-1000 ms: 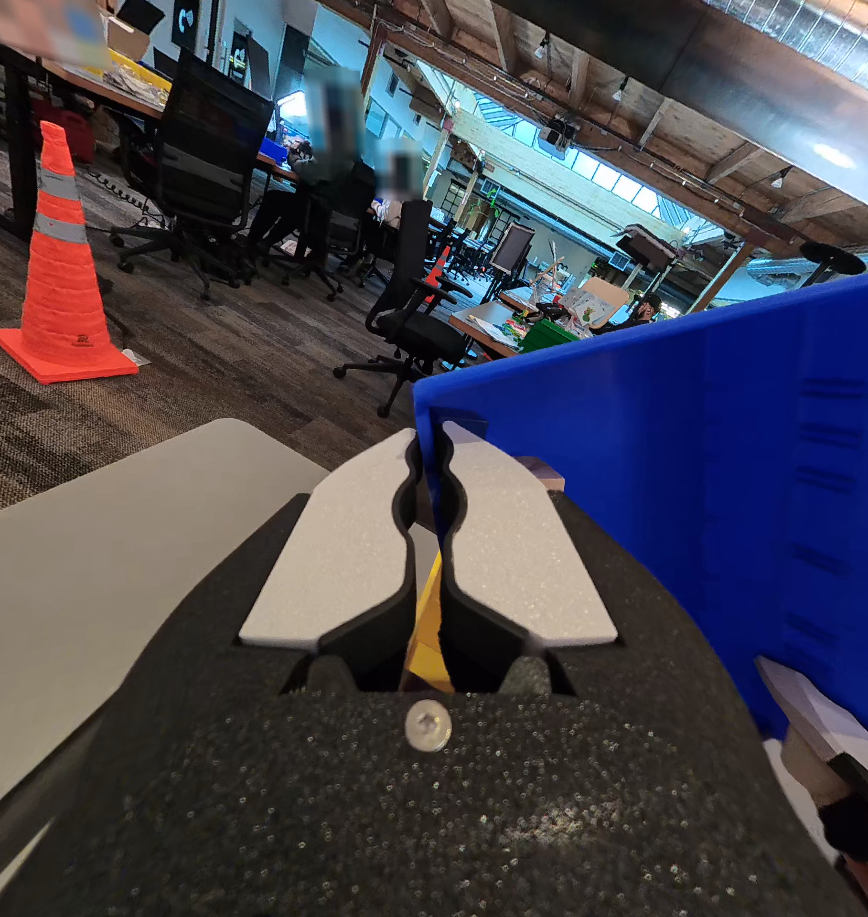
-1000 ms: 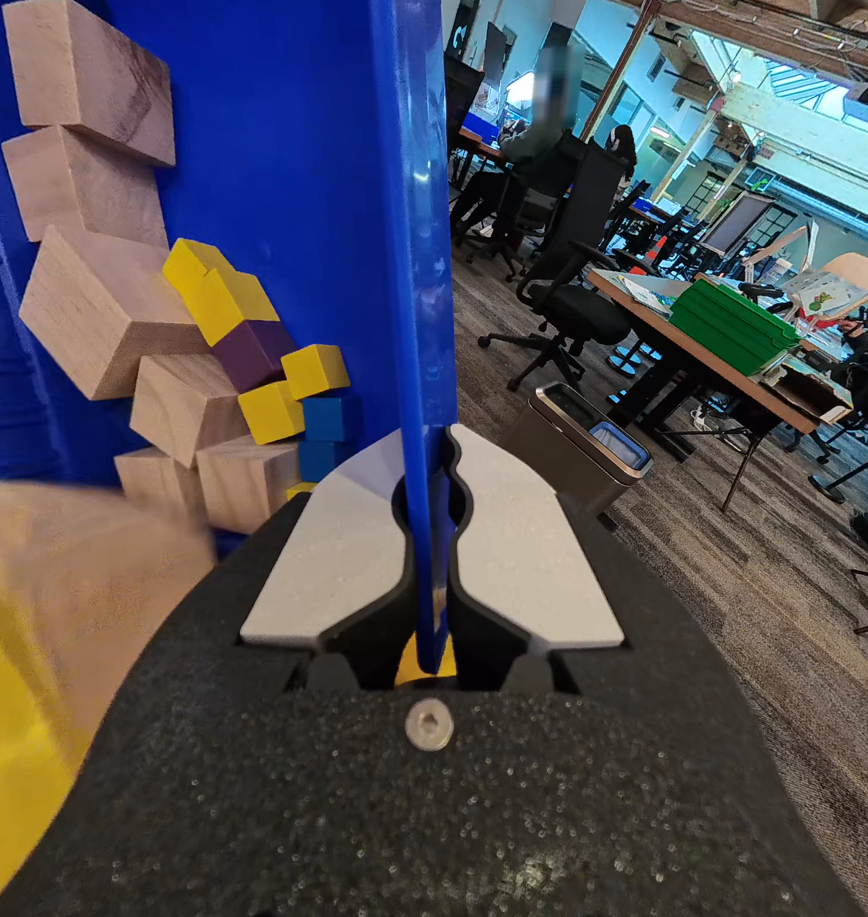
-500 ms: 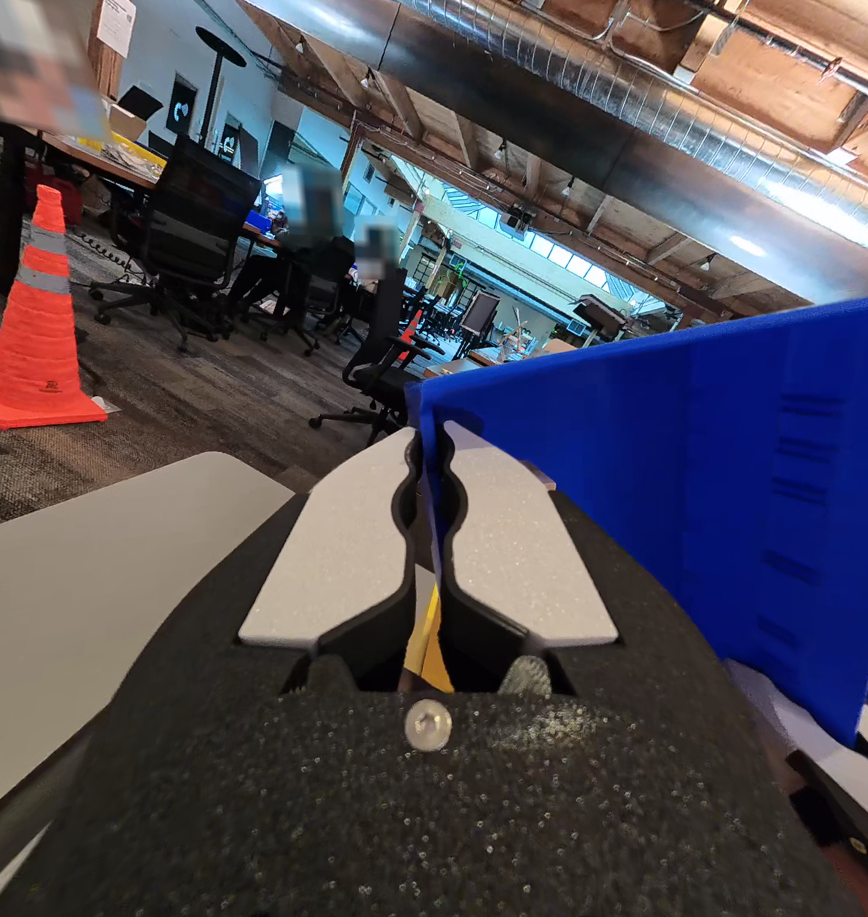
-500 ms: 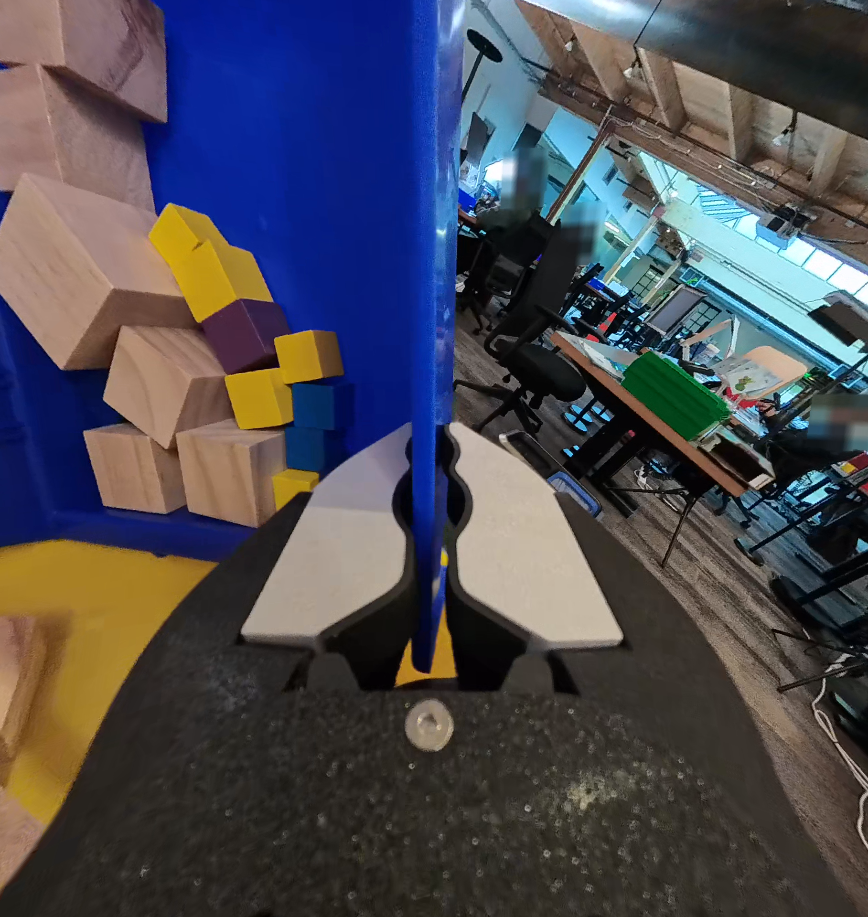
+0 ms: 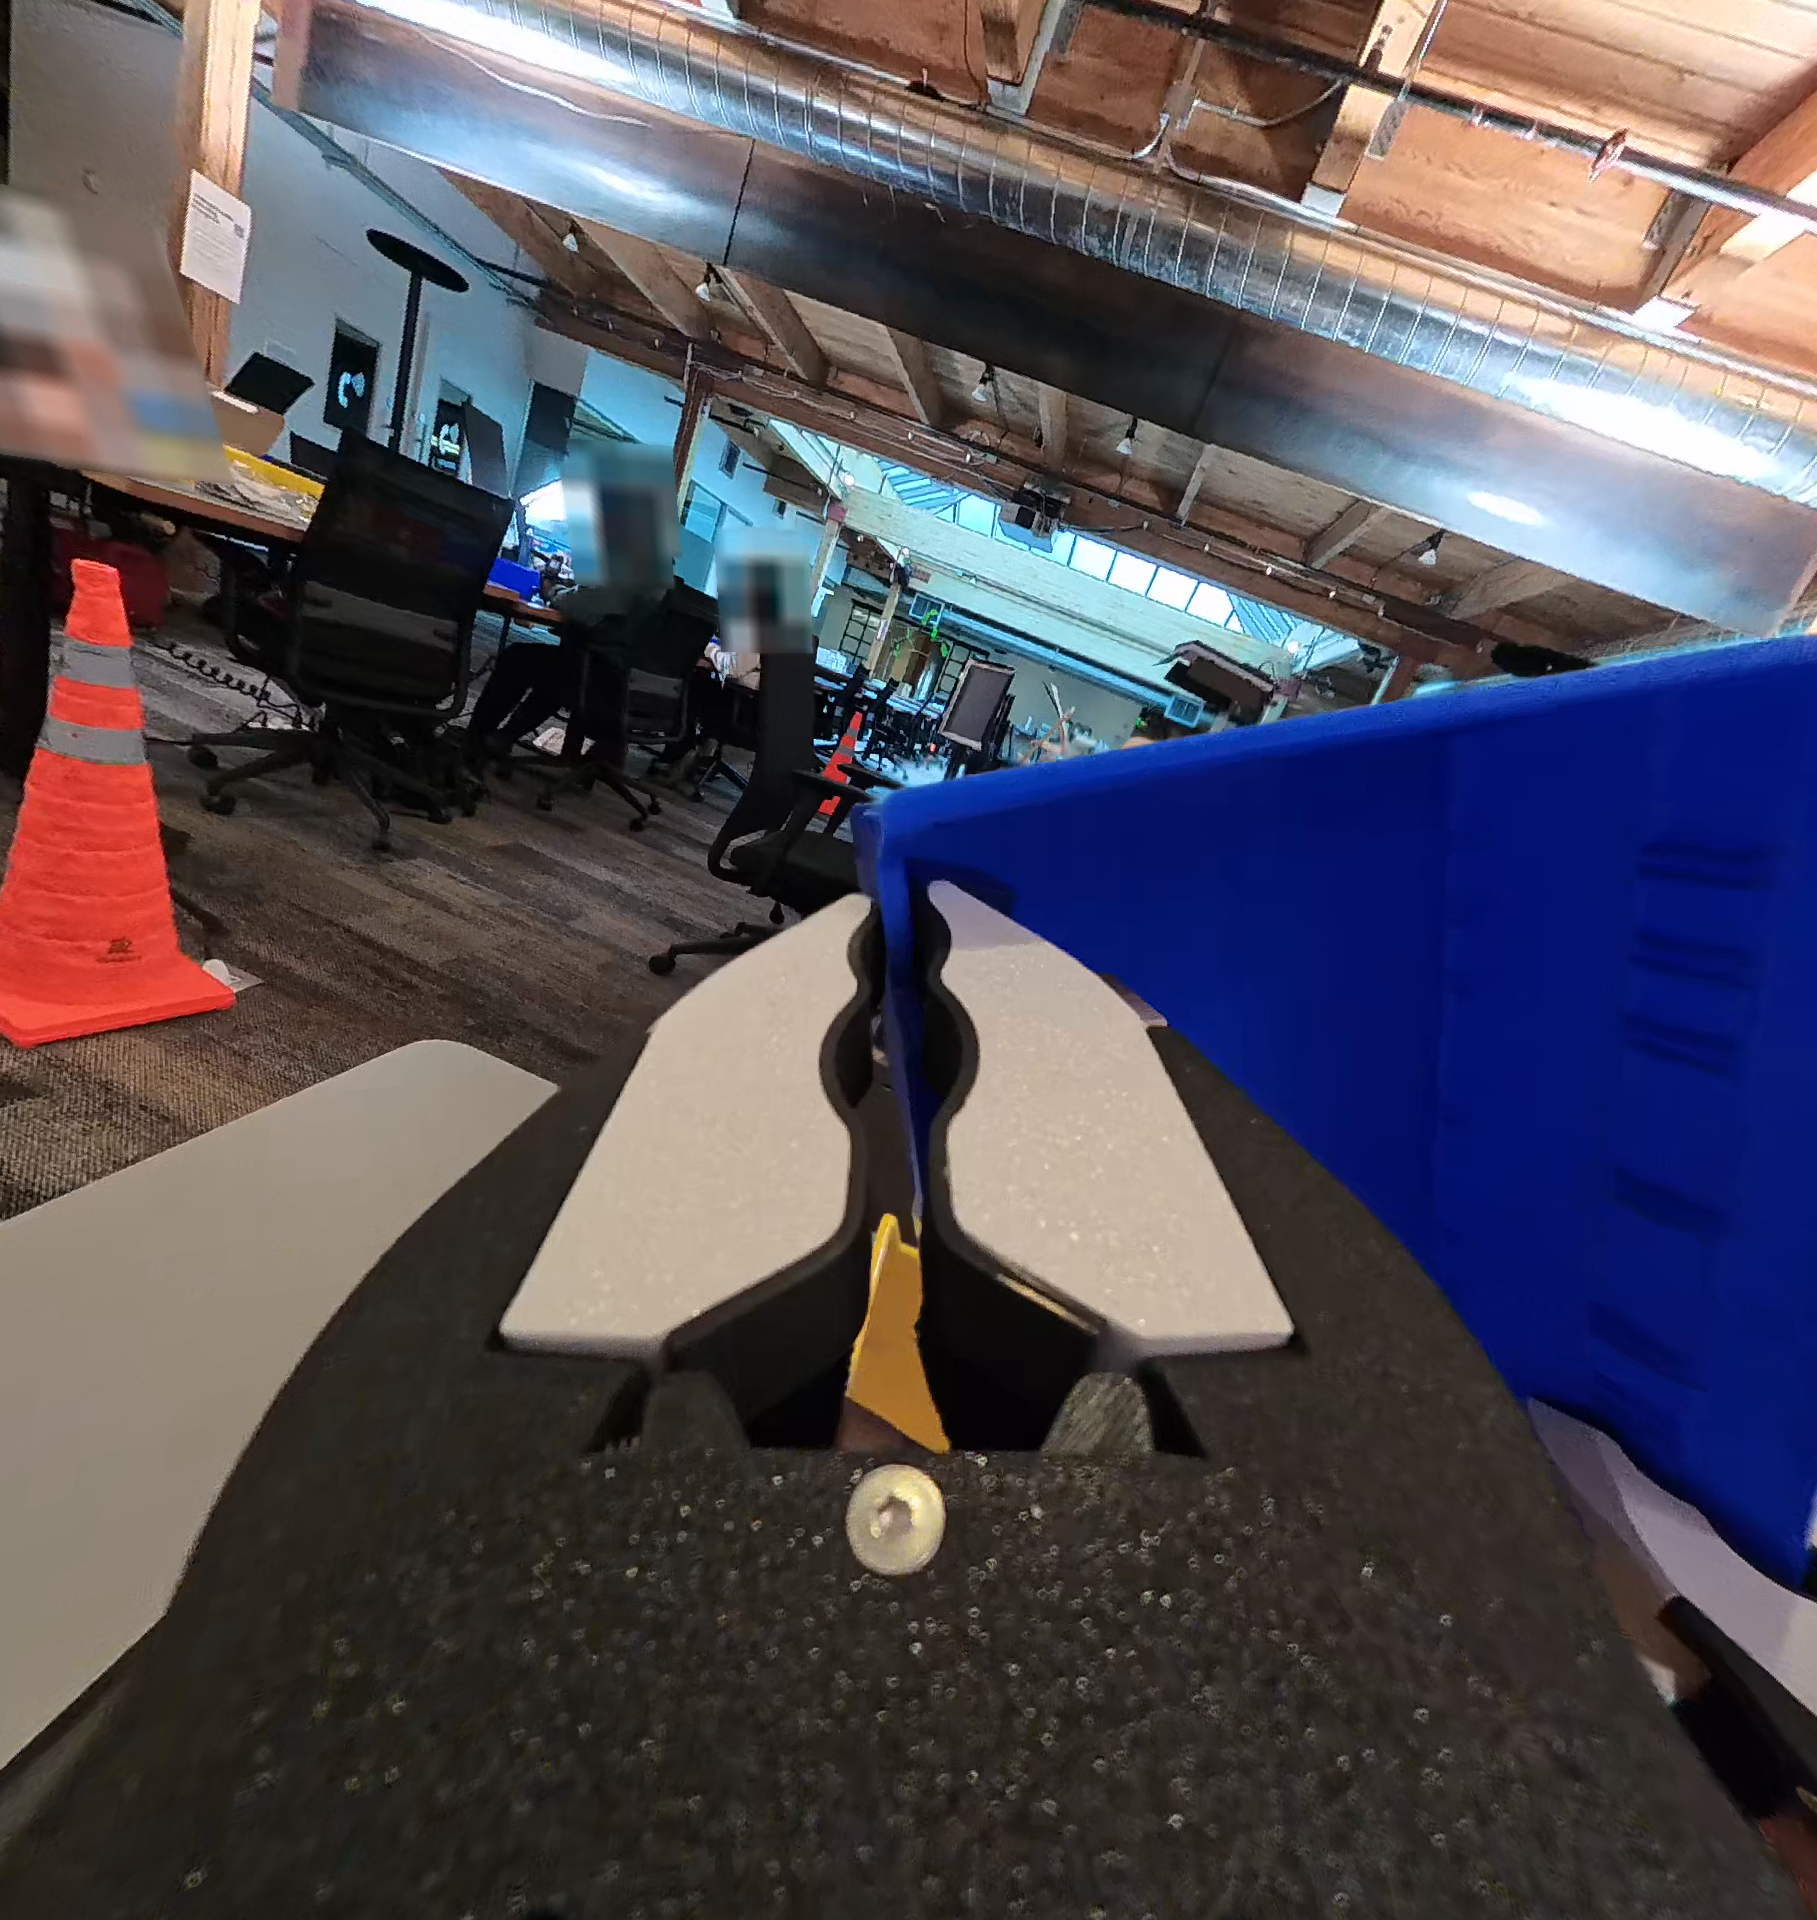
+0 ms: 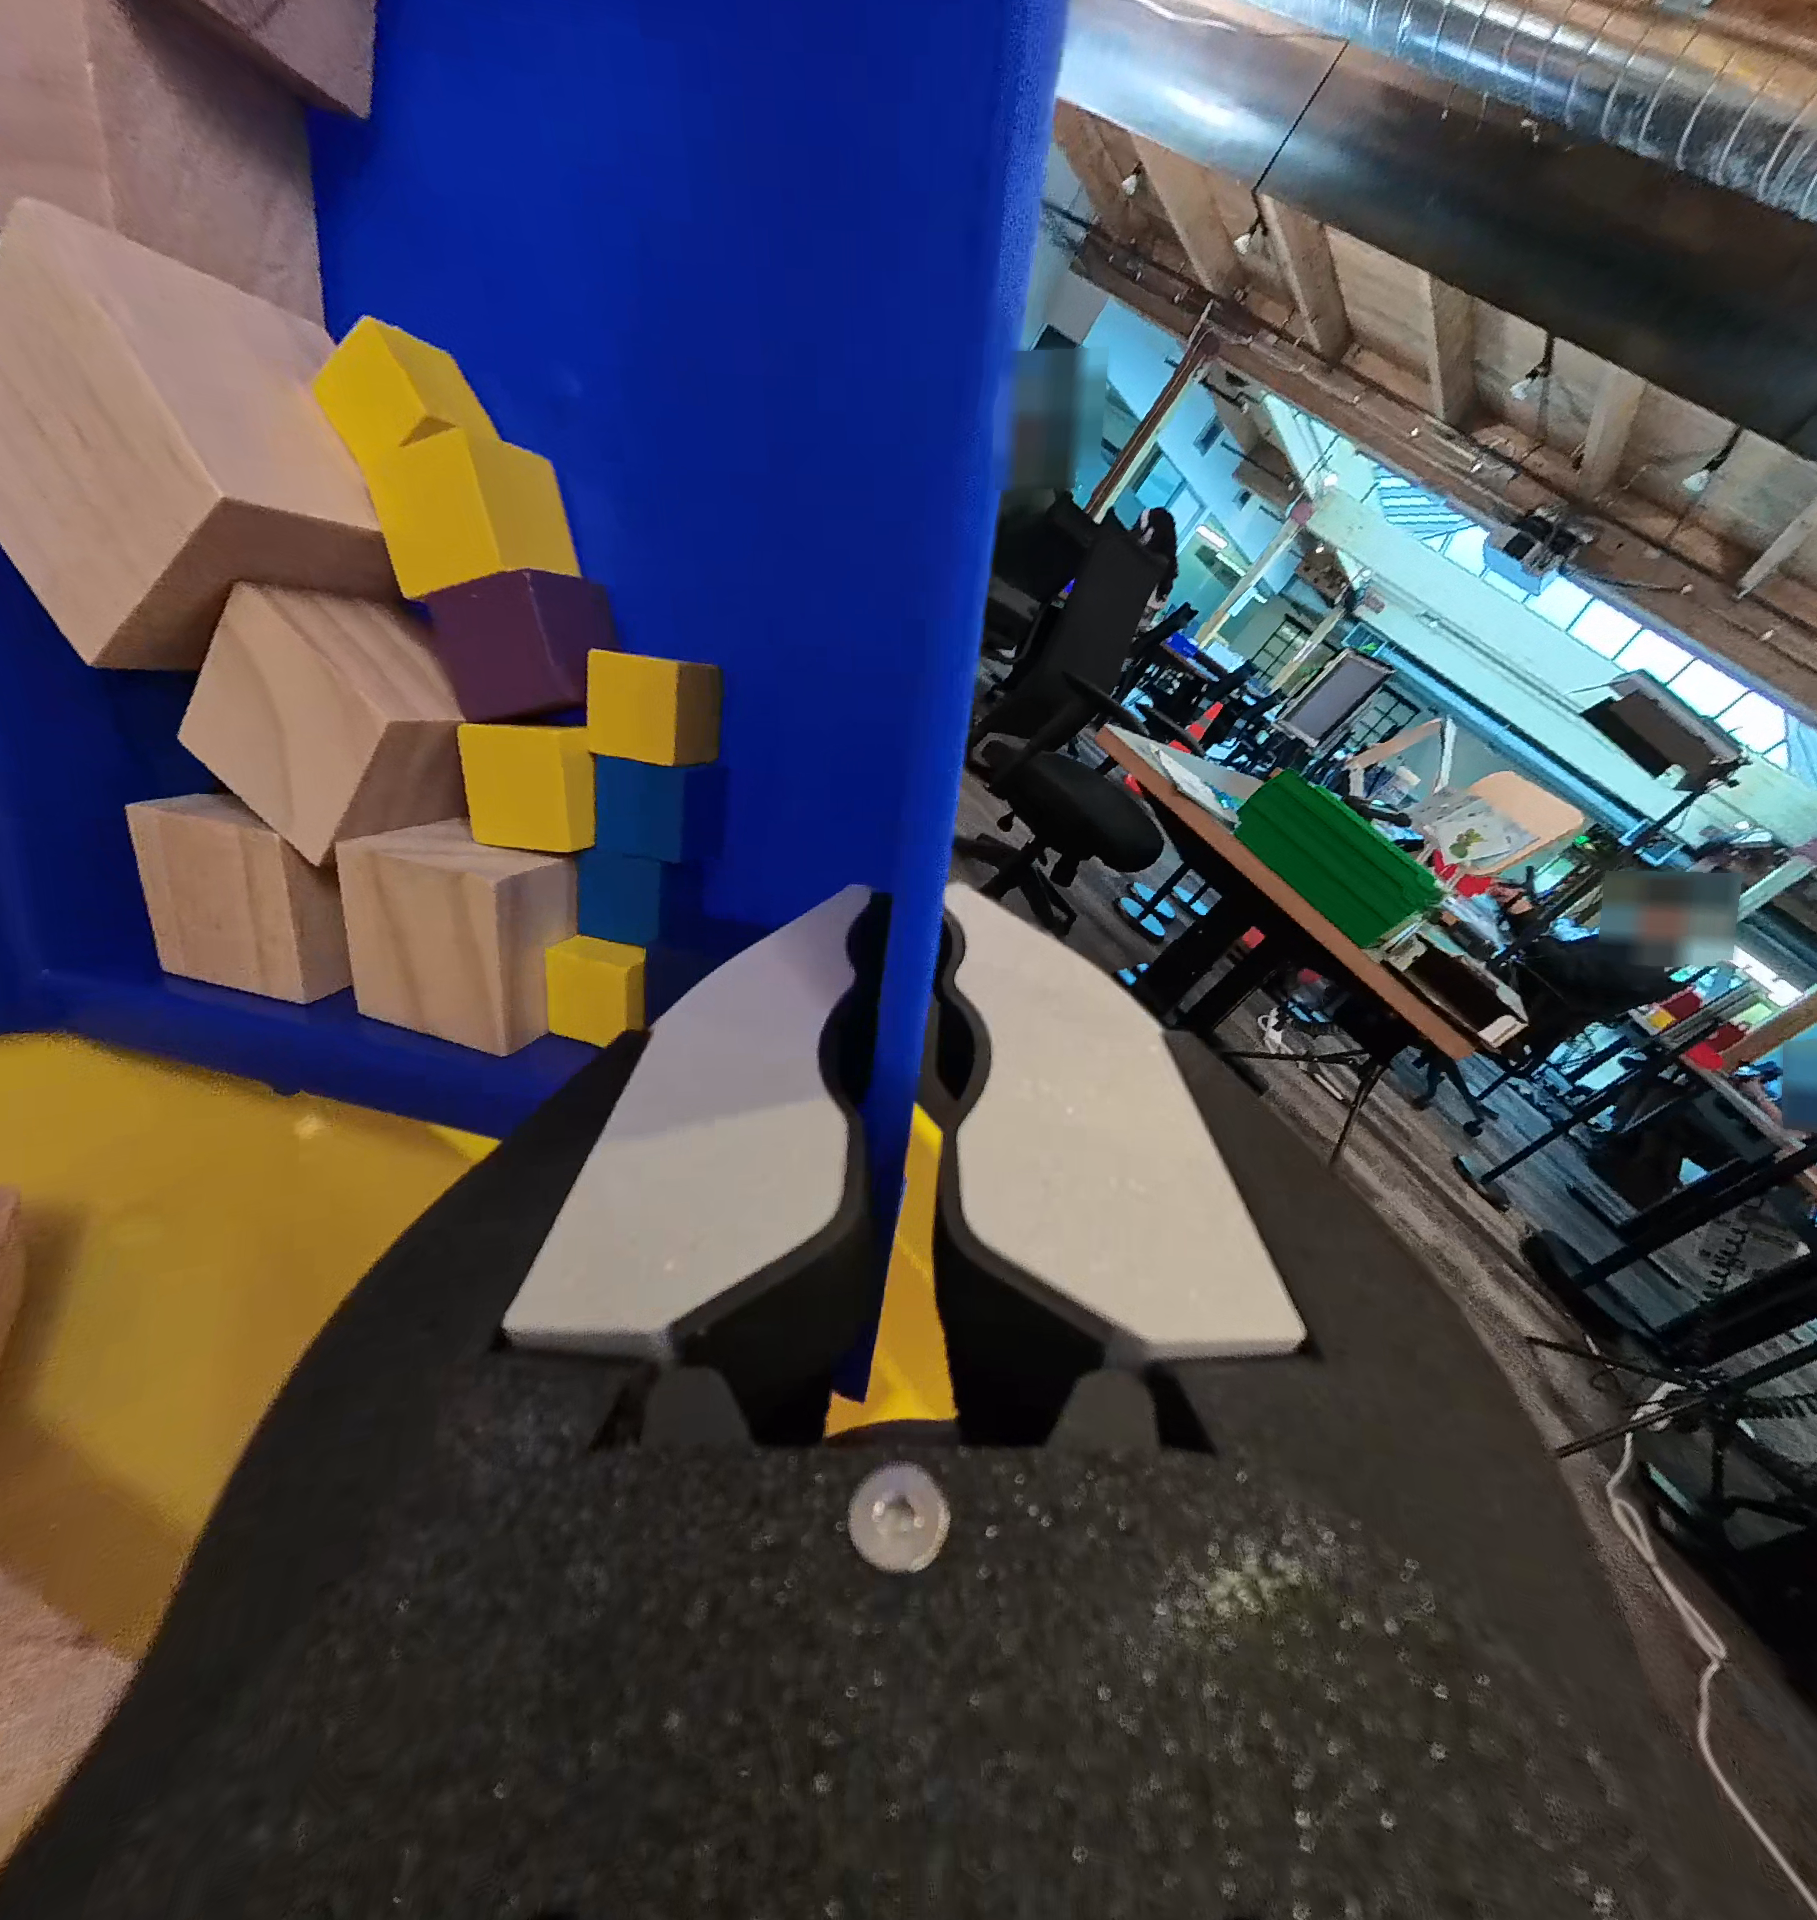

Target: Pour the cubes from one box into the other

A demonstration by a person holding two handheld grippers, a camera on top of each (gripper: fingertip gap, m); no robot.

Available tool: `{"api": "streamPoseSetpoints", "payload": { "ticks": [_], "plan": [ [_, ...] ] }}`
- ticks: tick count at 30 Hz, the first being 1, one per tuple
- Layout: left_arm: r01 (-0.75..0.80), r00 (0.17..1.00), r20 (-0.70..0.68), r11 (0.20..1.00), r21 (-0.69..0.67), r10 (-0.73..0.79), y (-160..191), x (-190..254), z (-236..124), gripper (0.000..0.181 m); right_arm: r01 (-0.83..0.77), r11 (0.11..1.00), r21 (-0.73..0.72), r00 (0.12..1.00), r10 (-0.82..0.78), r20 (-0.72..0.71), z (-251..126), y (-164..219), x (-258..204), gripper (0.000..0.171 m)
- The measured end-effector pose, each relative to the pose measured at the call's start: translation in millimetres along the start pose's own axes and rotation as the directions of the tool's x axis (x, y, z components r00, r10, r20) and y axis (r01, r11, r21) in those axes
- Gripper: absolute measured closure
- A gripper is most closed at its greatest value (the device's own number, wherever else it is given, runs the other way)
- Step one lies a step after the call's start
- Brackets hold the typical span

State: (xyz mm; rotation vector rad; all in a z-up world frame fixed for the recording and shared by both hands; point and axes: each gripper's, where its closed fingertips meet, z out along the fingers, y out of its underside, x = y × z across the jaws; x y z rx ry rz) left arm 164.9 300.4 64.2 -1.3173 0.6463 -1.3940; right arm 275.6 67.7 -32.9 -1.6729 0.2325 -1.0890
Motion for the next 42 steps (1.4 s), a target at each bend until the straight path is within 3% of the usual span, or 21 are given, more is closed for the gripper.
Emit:
{"api": "streamPoseSetpoints", "payload": {
  "ticks": [13, 24, 32, 42],
  "plan": [
    [-0.081, 0.997, -0.005, 0.993, 0.085, 0.081, -6, 8, -3, 0.177, 0.089, 0.996, -0.007, 0.996, -0.089, 0.004, 12, 15, -9, 0.162],
    [-0.203, 0.979, 0.02, 0.974, 0.1, 0.202, -6, 22, -3, 0.177, 0.039, 0.998, -0.043, 0.999, -0.038, 0.037, 16, 28, -11, 0.162],
    [-0.189, 0.982, 0.011, 0.973, 0.132, 0.19, -15, 27, -6, 0.177, 0.045, 0.999, 0.019, 0.998, -0.044, -0.033, 15, 11, 6, 0.164],
    [-0.113, 0.993, -0.01, 0.98, 0.164, 0.116, -16, 23, -7, 0.176, 0.17, 0.982, 0.086, 0.98, -0.158, -0.123, 24, -14, 37, 0.165]
  ]
}}
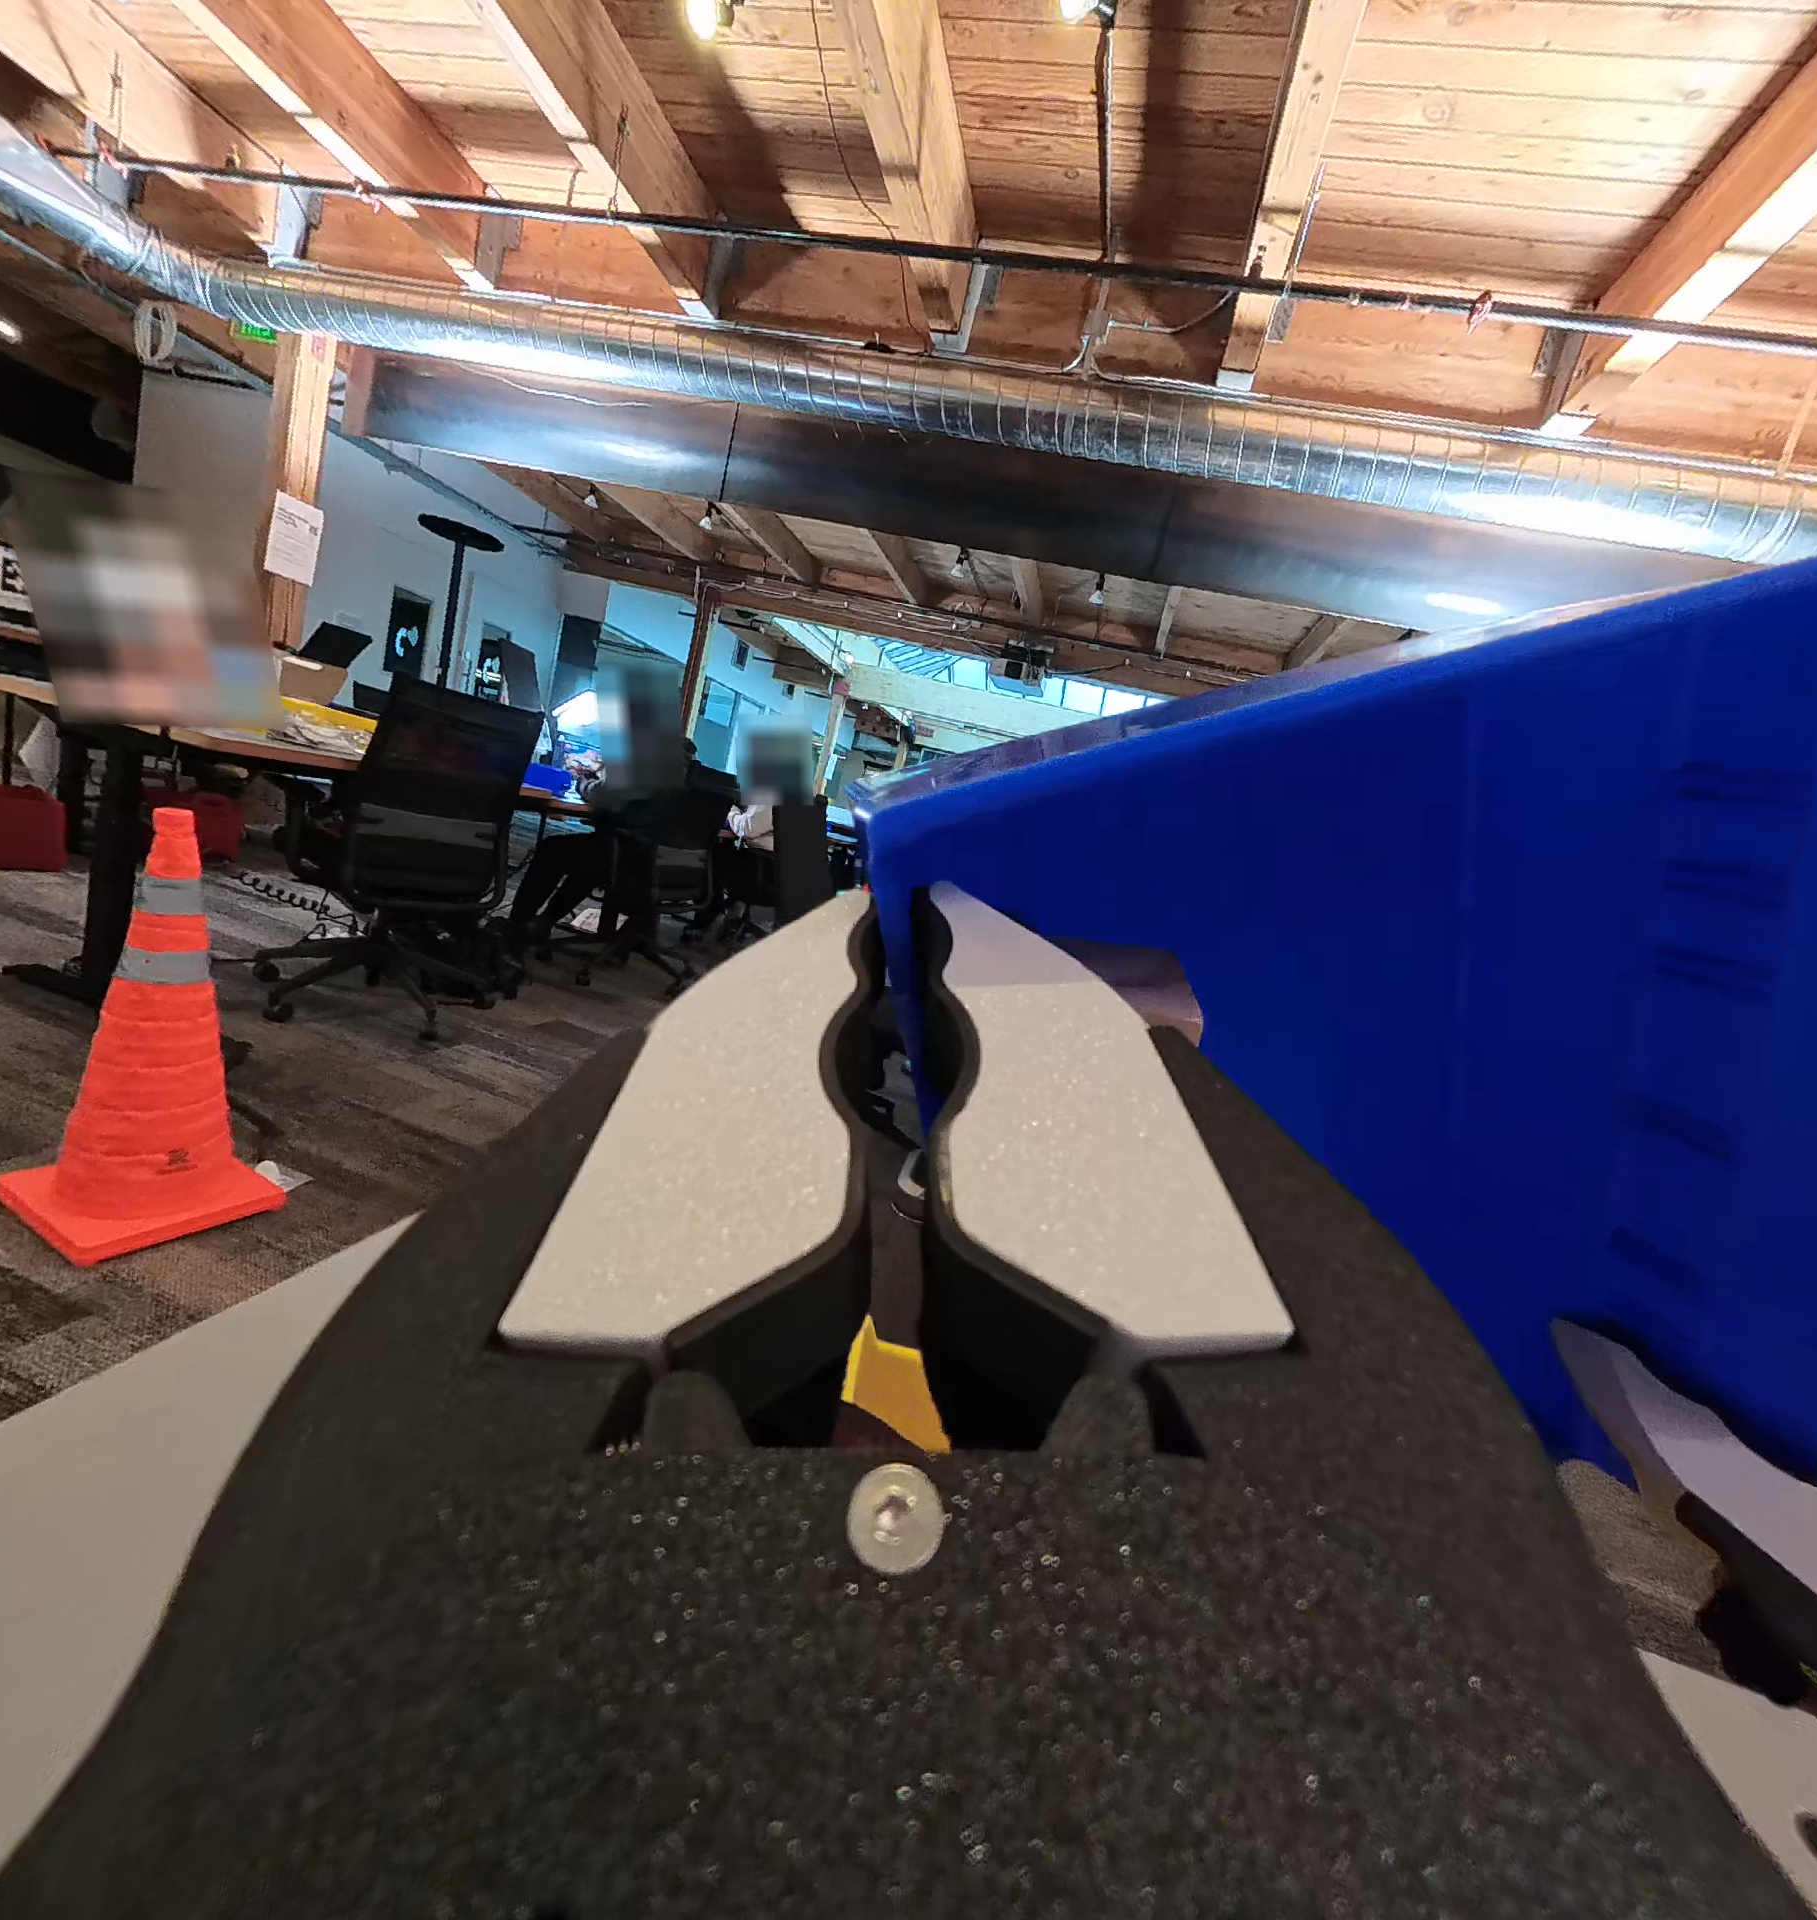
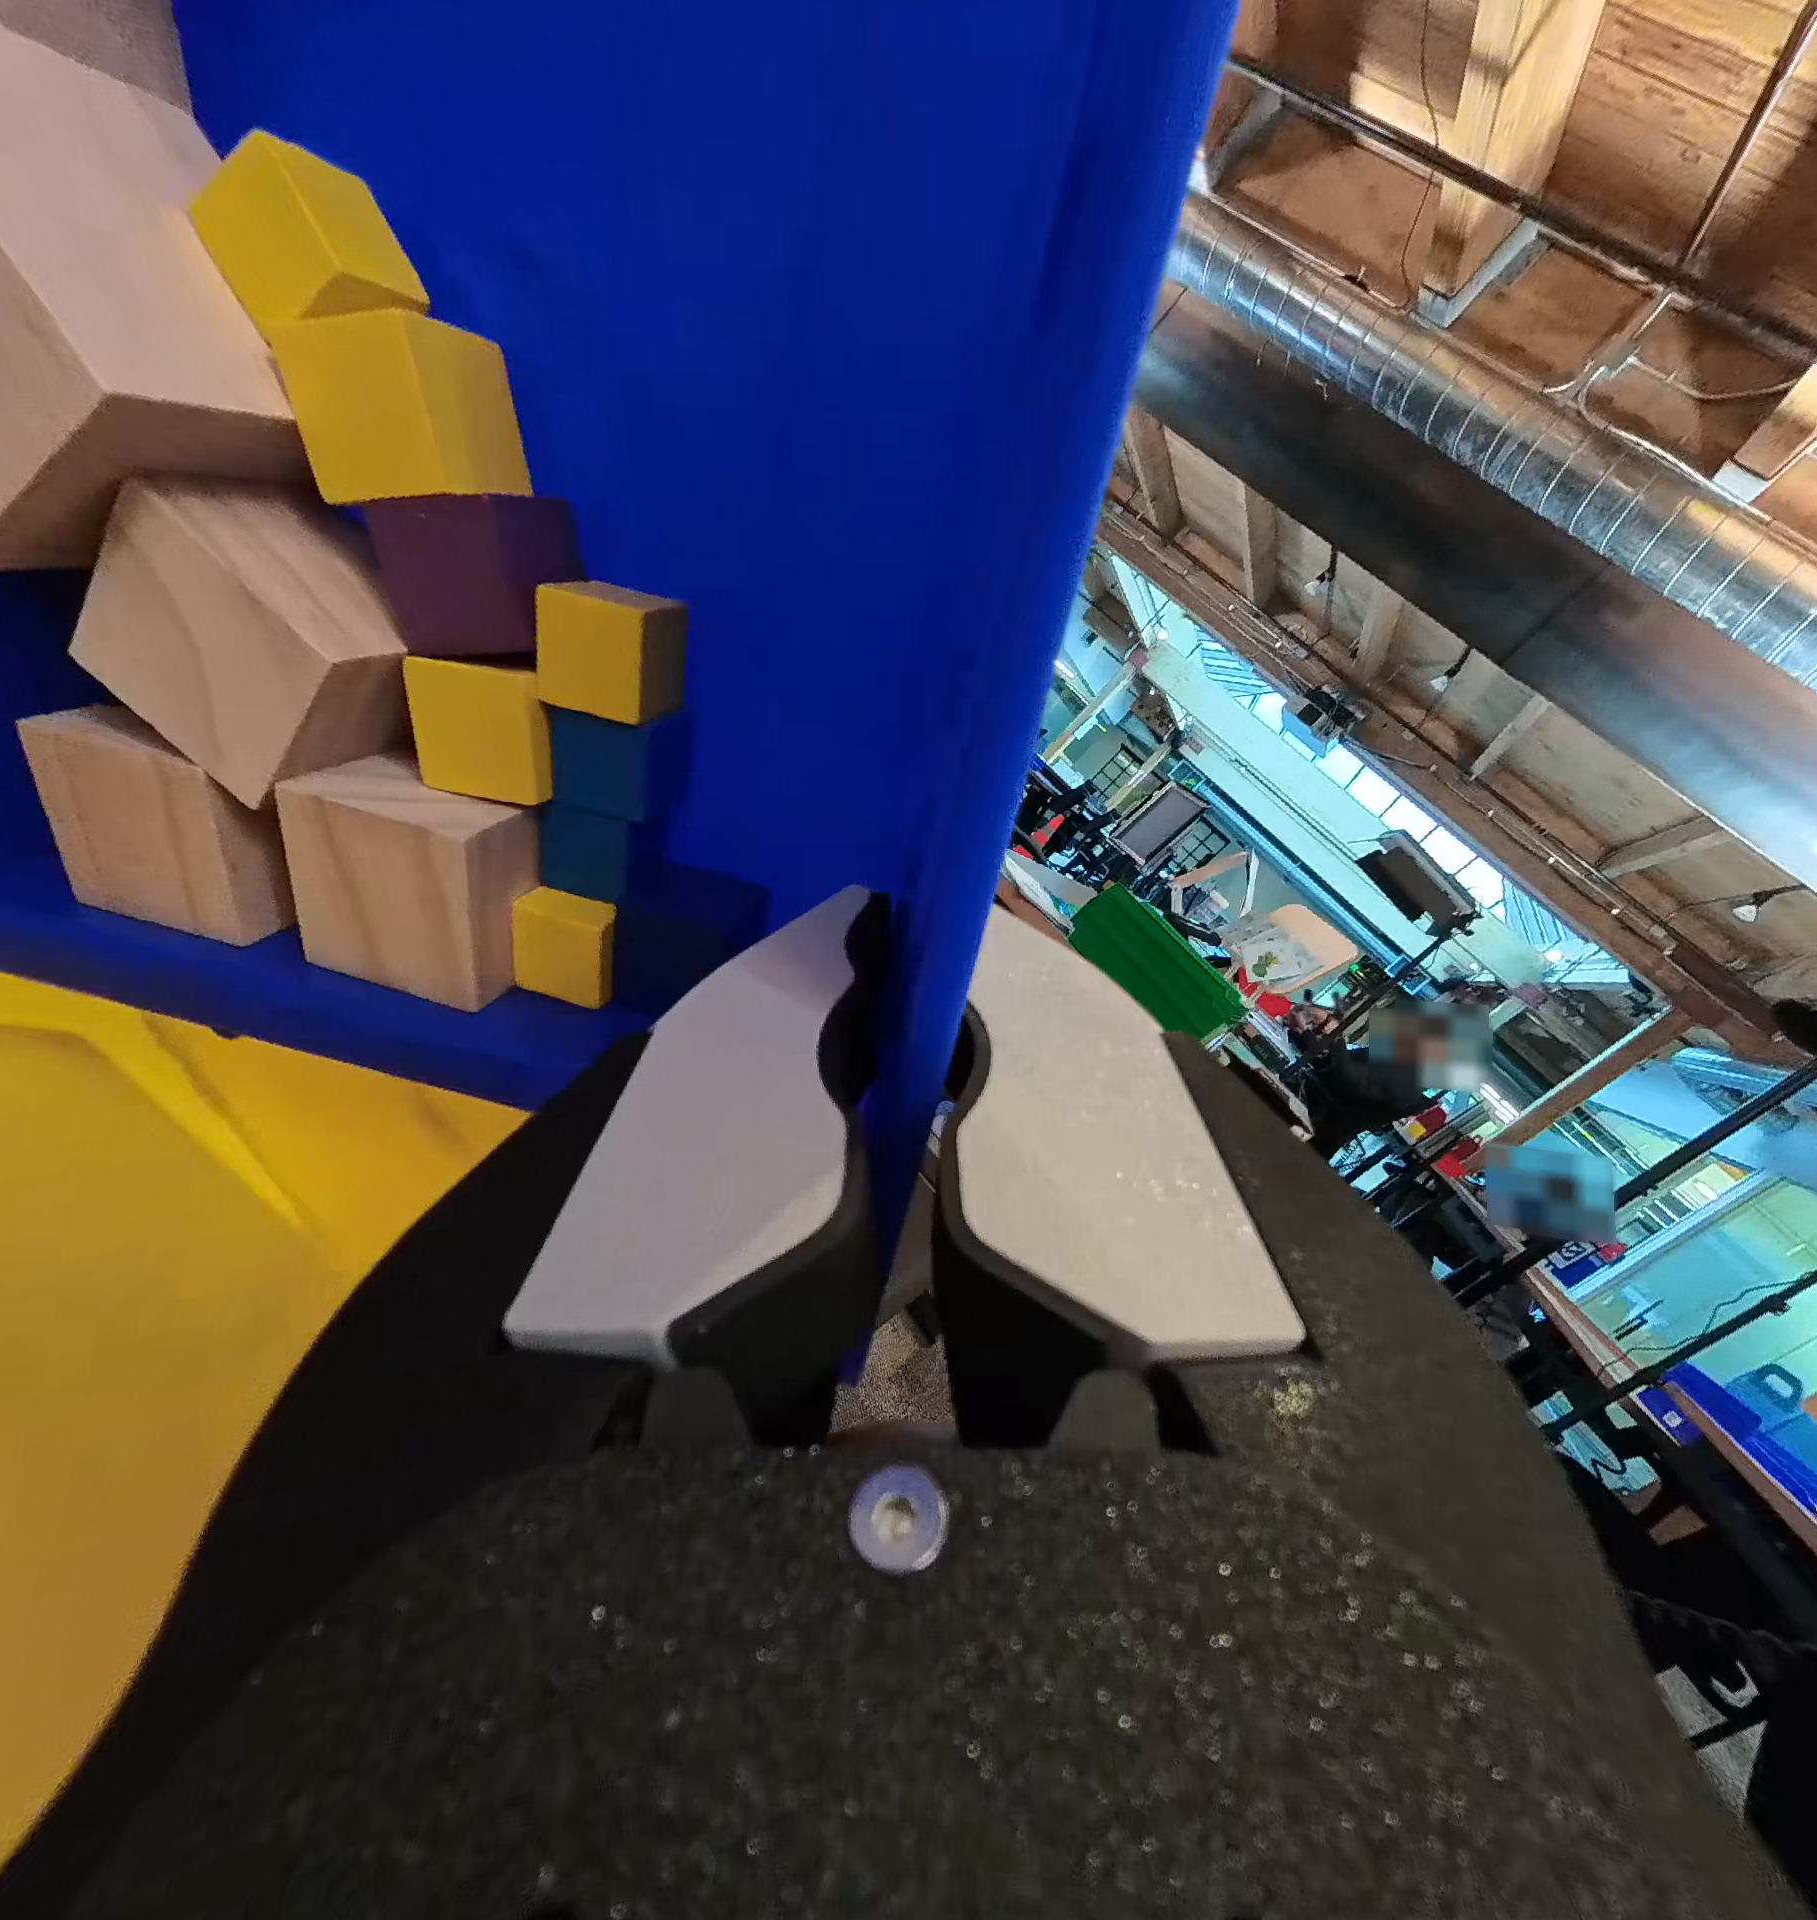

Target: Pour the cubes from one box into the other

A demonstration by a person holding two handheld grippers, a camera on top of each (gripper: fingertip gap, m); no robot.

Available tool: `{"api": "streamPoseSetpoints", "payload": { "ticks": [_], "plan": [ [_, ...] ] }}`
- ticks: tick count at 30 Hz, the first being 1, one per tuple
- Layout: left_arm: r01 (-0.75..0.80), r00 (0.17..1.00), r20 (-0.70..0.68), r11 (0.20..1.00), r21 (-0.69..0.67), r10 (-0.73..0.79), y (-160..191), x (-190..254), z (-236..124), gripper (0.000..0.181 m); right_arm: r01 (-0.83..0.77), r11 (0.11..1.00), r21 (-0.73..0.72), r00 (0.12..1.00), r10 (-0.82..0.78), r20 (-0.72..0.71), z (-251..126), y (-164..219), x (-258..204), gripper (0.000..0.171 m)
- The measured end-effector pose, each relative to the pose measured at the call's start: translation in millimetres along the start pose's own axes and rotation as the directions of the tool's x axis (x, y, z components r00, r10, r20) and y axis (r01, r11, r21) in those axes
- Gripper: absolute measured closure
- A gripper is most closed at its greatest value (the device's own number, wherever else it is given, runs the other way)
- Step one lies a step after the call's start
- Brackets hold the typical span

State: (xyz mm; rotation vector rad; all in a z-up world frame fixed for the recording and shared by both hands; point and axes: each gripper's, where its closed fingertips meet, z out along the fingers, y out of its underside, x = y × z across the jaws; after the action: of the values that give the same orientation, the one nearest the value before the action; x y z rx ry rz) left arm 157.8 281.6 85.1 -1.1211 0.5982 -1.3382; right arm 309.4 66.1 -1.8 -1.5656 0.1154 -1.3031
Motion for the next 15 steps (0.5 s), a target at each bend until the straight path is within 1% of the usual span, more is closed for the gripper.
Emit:
{"api": "streamPoseSetpoints", "payload": {
  "ticks": [5, 8, 10, 15],
  "plan": [
    [0.012, 1.0, 0.005, 1.0, -0.026, -0.012, 8, -4, 1, 0.176, 0.014, 1.0, -0.02, 1.0, -0.013, 0.017, 1, 8, -9, 0.164],
    [0.005, 1.0, 0.003, 1.0, -0.019, -0.005, 7, -7, 0, 0.176, 0.055, 0.998, -0.007, 0.998, -0.055, -0.007, -1, 6, -11, 0.164],
    [0.014, 1.0, -0.005, 1.0, -0.012, -0.015, 7, -8, -1, 0.176, 0.044, 0.999, 0.02, 0.999, -0.043, -0.03, -2, 1, -6, 0.164],
    [0.032, 0.999, 0.007, 0.999, -0.02, -0.032, 15, -15, -1, 0.176, 0.022, 1.0, 0.011, 1.0, -0.022, -0.017, 2, 0, -5, 0.165]
  ]
}}
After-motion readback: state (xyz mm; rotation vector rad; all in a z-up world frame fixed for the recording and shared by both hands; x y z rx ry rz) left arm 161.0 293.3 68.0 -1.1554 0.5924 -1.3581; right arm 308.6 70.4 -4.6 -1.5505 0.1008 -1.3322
